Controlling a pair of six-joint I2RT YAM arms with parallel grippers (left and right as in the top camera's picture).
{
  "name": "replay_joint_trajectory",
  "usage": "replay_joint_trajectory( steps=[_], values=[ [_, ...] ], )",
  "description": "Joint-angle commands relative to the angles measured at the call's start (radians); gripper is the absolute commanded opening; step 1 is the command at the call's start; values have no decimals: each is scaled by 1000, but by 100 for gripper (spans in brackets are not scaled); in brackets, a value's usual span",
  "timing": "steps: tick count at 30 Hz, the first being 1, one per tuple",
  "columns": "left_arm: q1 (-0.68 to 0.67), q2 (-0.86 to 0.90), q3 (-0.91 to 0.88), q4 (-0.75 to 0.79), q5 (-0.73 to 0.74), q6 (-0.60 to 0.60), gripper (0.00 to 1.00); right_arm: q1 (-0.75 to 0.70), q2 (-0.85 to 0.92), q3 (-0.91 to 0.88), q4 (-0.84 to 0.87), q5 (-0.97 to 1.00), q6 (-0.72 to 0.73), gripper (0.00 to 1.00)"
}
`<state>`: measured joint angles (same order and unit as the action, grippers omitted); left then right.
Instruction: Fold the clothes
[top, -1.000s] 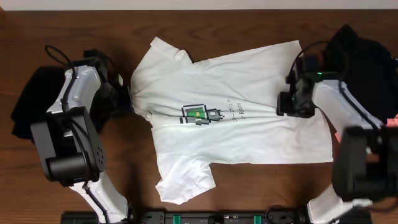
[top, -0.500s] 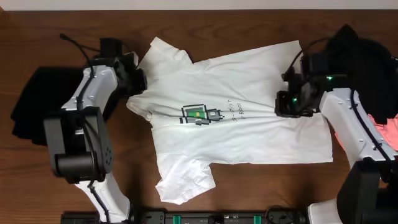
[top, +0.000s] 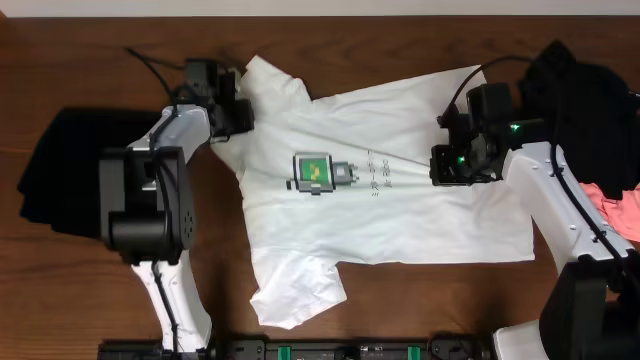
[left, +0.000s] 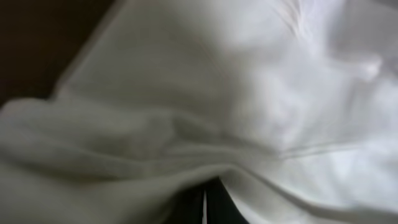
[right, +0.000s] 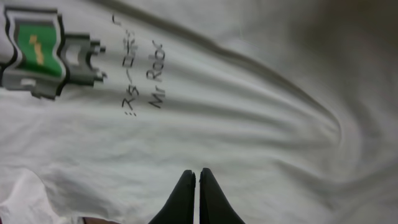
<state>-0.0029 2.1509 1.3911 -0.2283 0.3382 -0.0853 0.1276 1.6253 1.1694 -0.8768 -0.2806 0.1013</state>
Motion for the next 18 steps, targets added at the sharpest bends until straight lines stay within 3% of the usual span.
replay_joint_trajectory(
  steps=[1,6,13,14,16,17,18],
  values=[
    [-2,138,-31,98,-81,-6,6,11,-4,0,-3,-5,26,4],
    [-2,153,37,155,-81,-3,6,12,-4,0,-14,-2,33,3],
    [0,119,253,-122,-82,36,9,14,-3,-1,-10,56,42,4],
    [1,106,281,-184,-83,37,15,14,-3,-1,-10,56,42,4],
    [1,82,325,-295,-101,36,36,14,-3,-4,-9,56,43,4],
    [2,63,343,-357,-108,36,52,14,-3,-5,-10,56,43,5],
    [3,43,354,-415,-122,36,59,14,-3,-6,-10,61,44,5]
  ],
)
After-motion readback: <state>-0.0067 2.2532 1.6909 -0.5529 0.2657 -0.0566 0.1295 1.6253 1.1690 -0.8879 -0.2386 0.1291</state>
